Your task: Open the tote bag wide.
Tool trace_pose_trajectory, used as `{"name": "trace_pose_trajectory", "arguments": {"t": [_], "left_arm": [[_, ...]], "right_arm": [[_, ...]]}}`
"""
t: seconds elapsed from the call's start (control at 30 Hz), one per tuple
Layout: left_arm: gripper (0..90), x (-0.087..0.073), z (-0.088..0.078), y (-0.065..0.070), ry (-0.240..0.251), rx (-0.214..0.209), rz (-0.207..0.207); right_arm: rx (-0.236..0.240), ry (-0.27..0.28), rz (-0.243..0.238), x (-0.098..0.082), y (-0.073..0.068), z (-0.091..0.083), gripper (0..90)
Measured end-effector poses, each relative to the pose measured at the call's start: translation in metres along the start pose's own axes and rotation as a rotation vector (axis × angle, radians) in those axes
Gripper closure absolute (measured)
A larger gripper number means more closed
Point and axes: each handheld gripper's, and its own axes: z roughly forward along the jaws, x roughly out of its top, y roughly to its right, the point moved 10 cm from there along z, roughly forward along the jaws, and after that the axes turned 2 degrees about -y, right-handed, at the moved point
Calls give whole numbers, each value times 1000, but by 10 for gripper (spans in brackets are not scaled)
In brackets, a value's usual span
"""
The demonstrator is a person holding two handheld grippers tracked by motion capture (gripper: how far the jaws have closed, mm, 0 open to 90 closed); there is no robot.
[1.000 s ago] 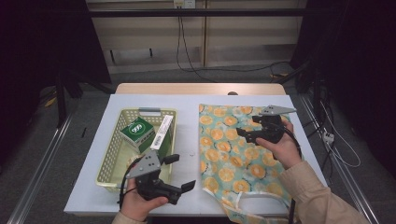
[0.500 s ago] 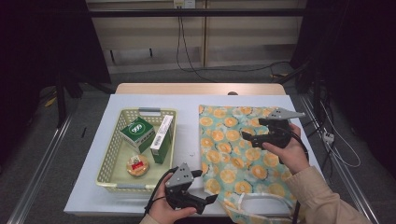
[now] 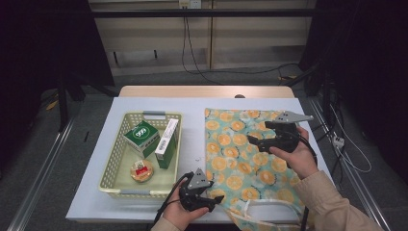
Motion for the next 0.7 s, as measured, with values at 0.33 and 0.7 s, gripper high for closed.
{"name": "trace_pose_trajectory", "arguments": {"t": [0.33,0.7], "left_arm": [[862,-2,4,6,-45,16,33],[900,42,-24,1,23,42,21]], "right_arm": [[-16,11,10,-3,11,-10,123],[-26,20,15,-4,21,-30,121]]}}
